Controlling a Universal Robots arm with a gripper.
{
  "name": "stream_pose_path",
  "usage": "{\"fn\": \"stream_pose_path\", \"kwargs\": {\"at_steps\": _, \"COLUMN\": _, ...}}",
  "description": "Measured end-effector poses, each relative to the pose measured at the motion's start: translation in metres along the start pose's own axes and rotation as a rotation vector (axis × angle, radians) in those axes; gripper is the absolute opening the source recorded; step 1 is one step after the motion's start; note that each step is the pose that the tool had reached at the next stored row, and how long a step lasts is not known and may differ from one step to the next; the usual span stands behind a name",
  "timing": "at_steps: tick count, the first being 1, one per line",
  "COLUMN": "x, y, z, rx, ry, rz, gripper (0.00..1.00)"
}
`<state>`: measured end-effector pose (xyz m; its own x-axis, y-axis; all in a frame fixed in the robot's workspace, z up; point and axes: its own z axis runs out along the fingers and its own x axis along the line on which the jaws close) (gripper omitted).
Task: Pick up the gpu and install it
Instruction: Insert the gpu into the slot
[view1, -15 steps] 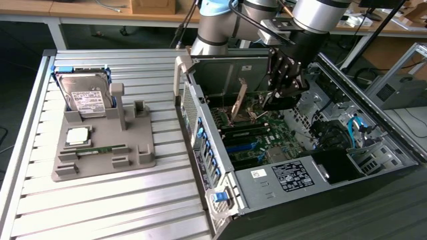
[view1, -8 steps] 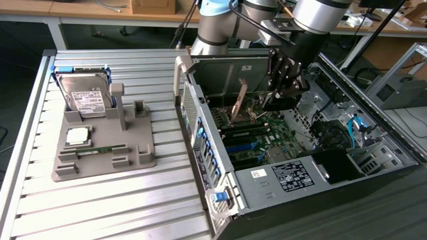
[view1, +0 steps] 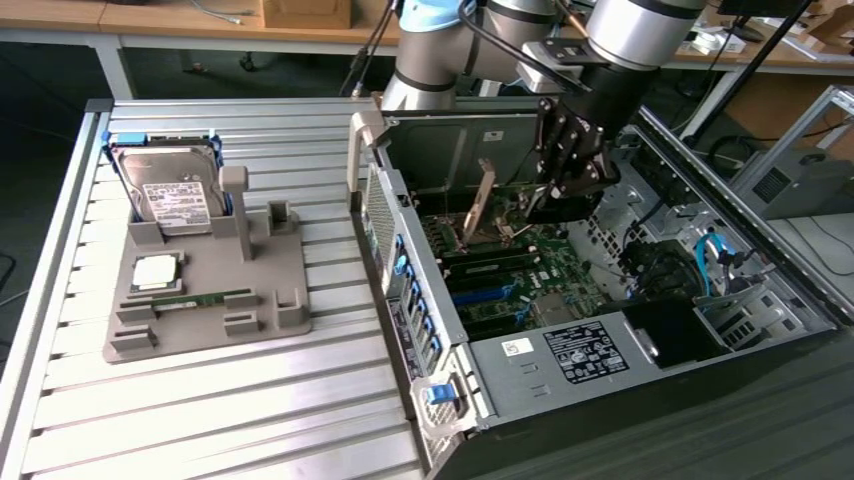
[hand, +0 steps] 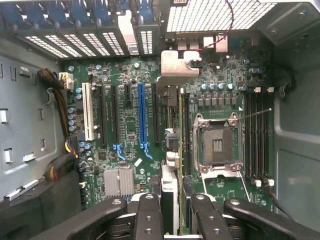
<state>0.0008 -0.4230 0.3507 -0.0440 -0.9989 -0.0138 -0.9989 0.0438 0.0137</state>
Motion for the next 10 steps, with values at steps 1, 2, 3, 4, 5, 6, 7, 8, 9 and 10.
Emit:
{"fn": "stream_pose_path", "kwargs": {"at_steps": 1, "x": 0.0002, "y": 0.0000, "z": 0.0003, "rx": 0.0000, "ry": 0.0000, "rz": 0.000, "gripper": 0.27}}
{"fn": "stream_pose_path", "kwargs": {"at_steps": 2, "x": 0.0003, "y": 0.0000, "z": 0.0004, "rx": 0.0000, "ry": 0.0001, "rz": 0.000, "gripper": 0.27}}
{"fn": "stream_pose_path", "kwargs": {"at_steps": 3, "x": 0.0004, "y": 0.0000, "z": 0.0005, "rx": 0.0000, "ry": 0.0000, "rz": 0.000, "gripper": 0.27}}
{"fn": "stream_pose_path", "kwargs": {"at_steps": 4, "x": 0.0005, "y": 0.0000, "z": 0.0007, "rx": 0.0000, "ry": -0.0001, "rz": 0.000, "gripper": 0.27}}
{"fn": "stream_pose_path", "kwargs": {"at_steps": 5, "x": 0.0006, "y": 0.0000, "z": 0.0007, "rx": 0.0001, "ry": -0.0001, "rz": 0.000, "gripper": 0.27}}
{"fn": "stream_pose_path", "kwargs": {"at_steps": 6, "x": 0.0008, "y": 0.0000, "z": 0.0010, "rx": 0.0000, "ry": -0.0001, "rz": 0.000, "gripper": 0.27}}
{"fn": "stream_pose_path", "kwargs": {"at_steps": 7, "x": 0.0010, "y": 0.0000, "z": 0.0012, "rx": 0.0001, "ry": -0.0001, "rz": 0.000, "gripper": 0.27}}
{"fn": "stream_pose_path", "kwargs": {"at_steps": 8, "x": 0.0011, "y": 0.0000, "z": 0.0013, "rx": 0.0001, "ry": 0.0000, "rz": 0.000, "gripper": 0.27}}
{"fn": "stream_pose_path", "kwargs": {"at_steps": 9, "x": 0.0012, "y": 0.0000, "z": 0.0014, "rx": 0.0000, "ry": 0.0000, "rz": 0.000, "gripper": 0.27}}
{"fn": "stream_pose_path", "kwargs": {"at_steps": 10, "x": 0.0013, "y": -0.0001, "z": 0.0015, "rx": 0.0000, "ry": -0.0002, "rz": 0.000, "gripper": 0.27}}
